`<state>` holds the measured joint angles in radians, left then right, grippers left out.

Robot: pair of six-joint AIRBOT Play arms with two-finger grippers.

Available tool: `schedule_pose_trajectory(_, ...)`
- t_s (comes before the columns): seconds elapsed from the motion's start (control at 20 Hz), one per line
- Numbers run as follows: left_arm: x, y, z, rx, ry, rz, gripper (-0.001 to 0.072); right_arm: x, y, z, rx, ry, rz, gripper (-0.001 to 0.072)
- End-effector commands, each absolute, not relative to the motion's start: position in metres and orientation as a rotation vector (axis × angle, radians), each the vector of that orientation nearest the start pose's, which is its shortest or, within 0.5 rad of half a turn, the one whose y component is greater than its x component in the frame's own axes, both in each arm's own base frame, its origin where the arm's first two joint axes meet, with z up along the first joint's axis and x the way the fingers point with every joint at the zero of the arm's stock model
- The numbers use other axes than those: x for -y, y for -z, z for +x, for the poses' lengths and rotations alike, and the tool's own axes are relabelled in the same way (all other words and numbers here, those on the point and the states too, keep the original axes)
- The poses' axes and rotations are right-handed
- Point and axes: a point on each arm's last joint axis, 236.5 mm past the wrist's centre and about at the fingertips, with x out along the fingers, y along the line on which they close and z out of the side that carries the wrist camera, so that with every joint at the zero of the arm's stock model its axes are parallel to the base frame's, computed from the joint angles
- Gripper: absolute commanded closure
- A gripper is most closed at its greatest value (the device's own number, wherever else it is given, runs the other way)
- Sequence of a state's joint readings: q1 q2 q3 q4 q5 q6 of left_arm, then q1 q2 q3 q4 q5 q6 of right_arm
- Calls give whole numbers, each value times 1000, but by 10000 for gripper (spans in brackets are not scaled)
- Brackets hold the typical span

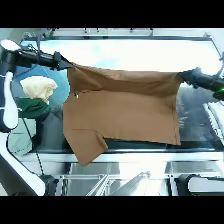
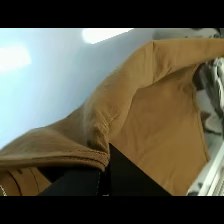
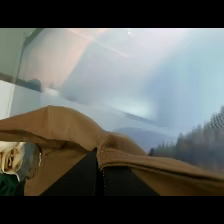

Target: Fold the shirts.

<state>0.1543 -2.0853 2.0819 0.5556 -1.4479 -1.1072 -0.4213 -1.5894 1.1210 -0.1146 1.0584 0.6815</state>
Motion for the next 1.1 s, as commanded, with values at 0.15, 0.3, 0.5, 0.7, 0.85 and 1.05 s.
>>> schedule_pose_trajectory(0.15,107,-11,541,-1108,916,-728,690,4,3,514,-678,-584,1078,696)
schedule_pose_trajectory(0.3,100,10,507,-1321,877,-715,690,9,16,482,-807,-621,1075,696)
schedule_pose_trajectory(0.5,81,50,484,-1520,724,-577,689,12,56,451,-1007,-578,1001,696)
schedule_pose_trajectory(0.7,67,67,463,-1658,626,-523,689,5,72,440,-1078,-572,996,696)
schedule_pose_trajectory(0.85,65,75,447,-1752,614,-544,690,5,77,437,-1101,-562,998,696)
schedule_pose_trajectory(1.05,80,81,442,-1791,634,-534,690,7,87,426,-1172,-526,988,649)
